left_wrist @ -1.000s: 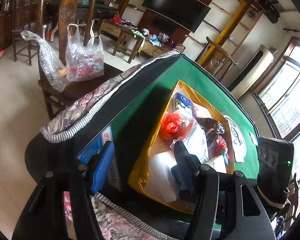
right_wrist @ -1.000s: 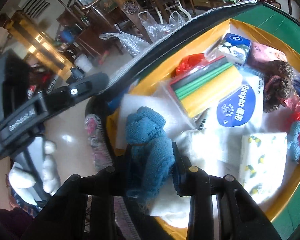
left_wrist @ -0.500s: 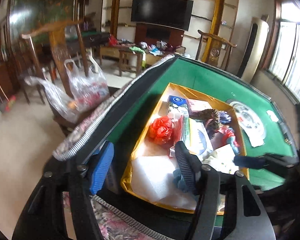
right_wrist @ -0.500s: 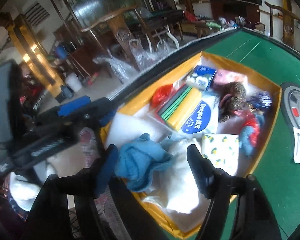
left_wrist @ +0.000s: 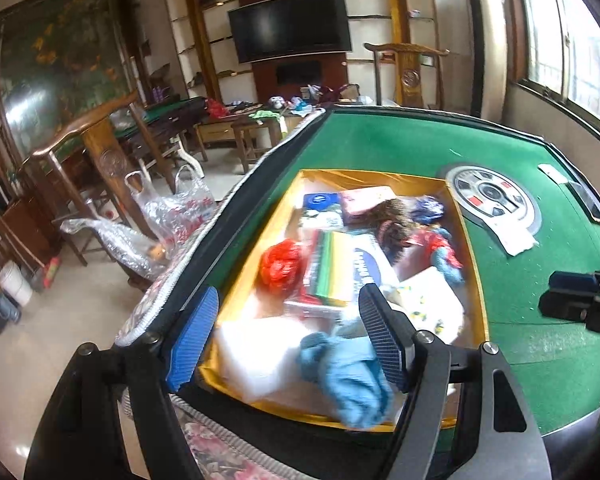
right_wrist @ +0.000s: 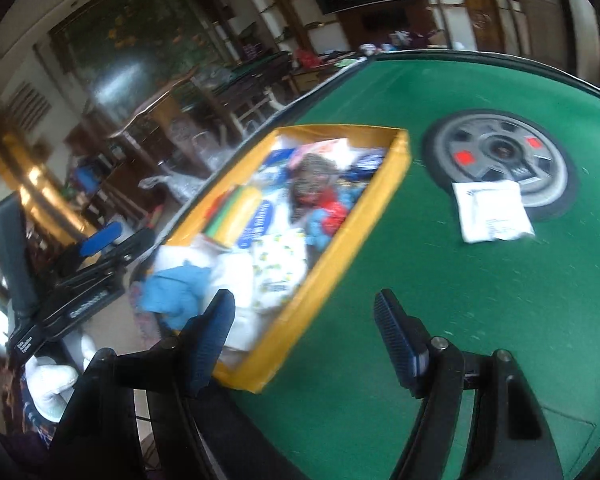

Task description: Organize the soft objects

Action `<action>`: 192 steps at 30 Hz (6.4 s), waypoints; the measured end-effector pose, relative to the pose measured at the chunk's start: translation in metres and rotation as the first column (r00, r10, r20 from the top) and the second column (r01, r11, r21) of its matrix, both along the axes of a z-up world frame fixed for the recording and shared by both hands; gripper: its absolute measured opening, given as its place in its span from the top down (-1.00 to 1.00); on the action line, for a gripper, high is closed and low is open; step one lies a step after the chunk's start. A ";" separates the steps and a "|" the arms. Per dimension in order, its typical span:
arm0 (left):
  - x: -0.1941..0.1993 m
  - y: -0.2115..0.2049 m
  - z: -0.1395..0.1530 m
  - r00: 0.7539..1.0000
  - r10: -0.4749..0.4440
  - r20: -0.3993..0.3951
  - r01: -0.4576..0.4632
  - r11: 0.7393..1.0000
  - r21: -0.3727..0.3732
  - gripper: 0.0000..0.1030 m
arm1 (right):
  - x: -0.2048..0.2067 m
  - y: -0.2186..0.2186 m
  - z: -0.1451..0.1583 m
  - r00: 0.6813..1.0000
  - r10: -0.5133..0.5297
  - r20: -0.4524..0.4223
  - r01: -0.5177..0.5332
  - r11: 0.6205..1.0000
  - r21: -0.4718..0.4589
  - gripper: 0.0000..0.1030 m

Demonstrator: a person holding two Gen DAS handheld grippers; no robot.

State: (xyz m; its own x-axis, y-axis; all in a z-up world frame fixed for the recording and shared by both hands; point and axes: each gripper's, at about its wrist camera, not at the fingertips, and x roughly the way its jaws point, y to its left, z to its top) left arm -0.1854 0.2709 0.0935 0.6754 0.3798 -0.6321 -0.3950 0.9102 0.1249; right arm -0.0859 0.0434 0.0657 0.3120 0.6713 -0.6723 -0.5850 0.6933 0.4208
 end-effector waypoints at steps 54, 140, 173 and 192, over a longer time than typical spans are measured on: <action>0.126 -0.216 -0.042 0.850 -0.502 -0.159 0.413 0.822 -0.392 -0.41 | 0.084 -0.325 -0.061 0.673 -0.739 -0.039 0.734 0.673 -0.092 0.47; -0.009 -0.074 -0.001 0.982 -0.188 0.008 0.185 0.960 -0.210 -0.42 | -0.003 -0.023 -0.006 0.990 -0.121 0.069 0.127 0.988 -0.090 -0.34; -0.031 -0.060 0.040 0.963 0.159 0.218 -0.179 0.981 0.073 -1.00 | -0.096 0.004 0.007 0.910 -0.128 0.395 0.195 0.971 -0.135 -0.86; -0.019 -0.026 0.008 0.975 0.191 0.116 -0.188 0.982 -0.036 -1.00 | -0.096 0.049 0.002 0.919 -0.049 0.391 0.158 0.955 -0.250 -0.86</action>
State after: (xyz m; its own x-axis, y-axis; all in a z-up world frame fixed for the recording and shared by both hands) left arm -0.2046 0.2444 0.1013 0.6633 0.4929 -0.5631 -0.5708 0.8198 0.0453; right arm -0.1823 0.0924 0.0680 0.6352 0.4297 -0.6417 -0.5801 0.8140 -0.0292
